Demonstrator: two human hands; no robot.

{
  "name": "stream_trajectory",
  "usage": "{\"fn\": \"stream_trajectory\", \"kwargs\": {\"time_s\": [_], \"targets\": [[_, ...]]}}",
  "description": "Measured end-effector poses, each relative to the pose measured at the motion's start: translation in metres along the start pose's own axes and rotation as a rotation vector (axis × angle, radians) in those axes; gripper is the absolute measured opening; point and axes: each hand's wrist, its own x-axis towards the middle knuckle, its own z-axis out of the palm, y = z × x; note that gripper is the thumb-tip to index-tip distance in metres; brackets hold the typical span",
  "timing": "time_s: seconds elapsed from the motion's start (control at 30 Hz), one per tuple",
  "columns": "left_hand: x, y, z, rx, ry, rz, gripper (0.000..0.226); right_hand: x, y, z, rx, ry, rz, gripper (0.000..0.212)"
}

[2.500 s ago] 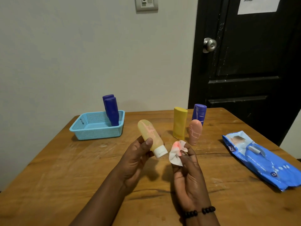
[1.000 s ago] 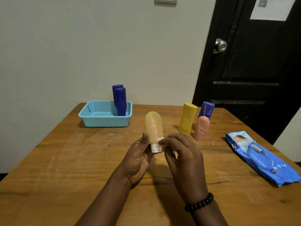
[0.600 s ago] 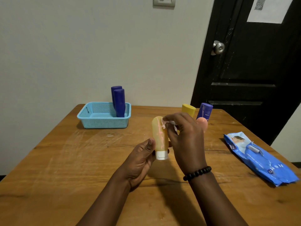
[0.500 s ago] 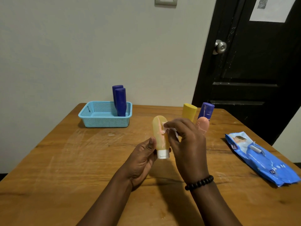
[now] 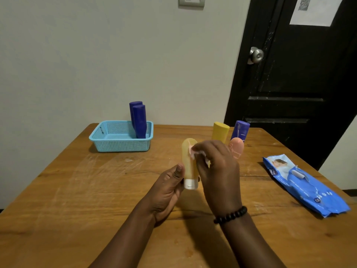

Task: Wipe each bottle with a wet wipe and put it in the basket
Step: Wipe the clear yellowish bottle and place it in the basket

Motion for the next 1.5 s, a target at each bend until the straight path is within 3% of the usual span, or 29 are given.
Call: {"fn": "stream_trajectory", "kwargs": {"time_s": [0.2, 0.43, 0.57, 1.0, 1.23, 1.37, 1.5], "targets": [[-0.001, 0.0, 0.002, 0.092, -0.044, -0.012, 0.054, 0.026, 0.004, 0.001, -0.059, -0.041, 0.006, 0.022], [0.001, -0.002, 0.002, 0.072, -0.007, 0.015, 0.047, -0.019, 0.004, 0.002, -0.059, 0.001, -0.074, 0.022], [0.001, 0.0, 0.001, -0.009, 0.045, 0.005, 0.047, -0.038, 0.004, 0.005, -0.039, -0.063, -0.073, 0.025], [0.0, 0.001, 0.004, 0.046, 0.039, 0.0, 0.039, 0.001, -0.003, 0.008, -0.099, -0.093, -0.018, 0.026], [0.003, 0.002, 0.003, 0.046, 0.135, 0.029, 0.045, -0.029, -0.001, 0.012, -0.094, -0.11, -0.109, 0.025], [0.005, 0.002, 0.0, -0.003, 0.199, 0.03, 0.056, -0.033, 0.014, 0.011, -0.084, -0.163, -0.071, 0.025], [0.007, 0.003, -0.002, -0.074, 0.213, 0.016, 0.068, -0.027, 0.023, 0.006, -0.003, -0.091, 0.072, 0.023]]}}
